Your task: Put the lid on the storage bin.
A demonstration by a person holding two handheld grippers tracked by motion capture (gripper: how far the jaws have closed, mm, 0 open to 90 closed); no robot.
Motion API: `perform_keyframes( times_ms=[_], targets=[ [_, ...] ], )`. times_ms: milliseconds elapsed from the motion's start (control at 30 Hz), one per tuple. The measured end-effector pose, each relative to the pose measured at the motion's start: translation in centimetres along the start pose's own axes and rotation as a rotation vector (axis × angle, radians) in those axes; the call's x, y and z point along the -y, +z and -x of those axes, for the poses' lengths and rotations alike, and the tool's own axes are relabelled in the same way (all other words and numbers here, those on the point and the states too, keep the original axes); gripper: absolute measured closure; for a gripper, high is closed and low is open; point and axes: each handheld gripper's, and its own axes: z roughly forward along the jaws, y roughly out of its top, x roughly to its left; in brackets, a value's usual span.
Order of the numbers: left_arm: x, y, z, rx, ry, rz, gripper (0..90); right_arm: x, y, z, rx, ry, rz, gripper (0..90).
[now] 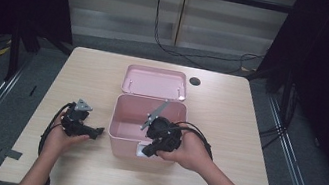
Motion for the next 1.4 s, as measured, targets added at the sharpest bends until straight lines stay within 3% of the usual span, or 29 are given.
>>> perform_keyframes(
  times_ms=[100, 300, 600, 900, 1033, 1400],
  targets=[
    [-0.3, -0.3, -0.5, 0.026, -0.056, -0.012, 15.7, 0.1, 0.0, 0.1, -0.003, -0.002, 0.007, 90.0],
    [-1.6, -0.8, -1.3, 0.026, -0.107, -0.067, 16.4, 0.0, 0.0, 0.0, 0.002, -0.007, 0.005, 90.0],
    [-5.6, -2.1, -2.0, 0.042, -0.223, -0.146, 22.3, 0.1, 0.0, 0.0, 0.002, -0.010, 0.004, 90.0],
    [-8.2, -2.7, -2.7, 0.016, -0.250, -0.193, 25.0, 0.1, 0.0, -0.1, 0.004, -0.011, 0.004, 90.0],
    [-9.1, -2.8, -2.8, 0.046, -0.280, -0.201, 26.8, 0.1, 0.0, -0.1, 0.007, -0.009, 0.004, 90.0],
    [-12.1, -3.1, -2.4, 0.054, -0.286, -0.231, 29.2, 0.1, 0.1, -0.1, 0.007, -0.014, 0.004, 90.0]
  ],
)
